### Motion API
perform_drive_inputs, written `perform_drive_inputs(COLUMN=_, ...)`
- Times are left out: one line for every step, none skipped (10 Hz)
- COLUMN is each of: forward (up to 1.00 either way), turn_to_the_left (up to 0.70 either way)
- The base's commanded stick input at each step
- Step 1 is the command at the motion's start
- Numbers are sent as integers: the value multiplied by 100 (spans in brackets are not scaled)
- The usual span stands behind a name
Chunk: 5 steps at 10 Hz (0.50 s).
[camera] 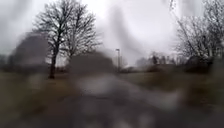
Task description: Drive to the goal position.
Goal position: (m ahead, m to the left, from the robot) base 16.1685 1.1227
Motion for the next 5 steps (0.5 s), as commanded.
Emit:
perform_drive_inputs(forward=85, turn_to_the_left=0)
perform_drive_inputs(forward=85, turn_to_the_left=0)
perform_drive_inputs(forward=85, turn_to_the_left=0)
perform_drive_inputs(forward=85, turn_to_the_left=0)
perform_drive_inputs(forward=85, turn_to_the_left=0)
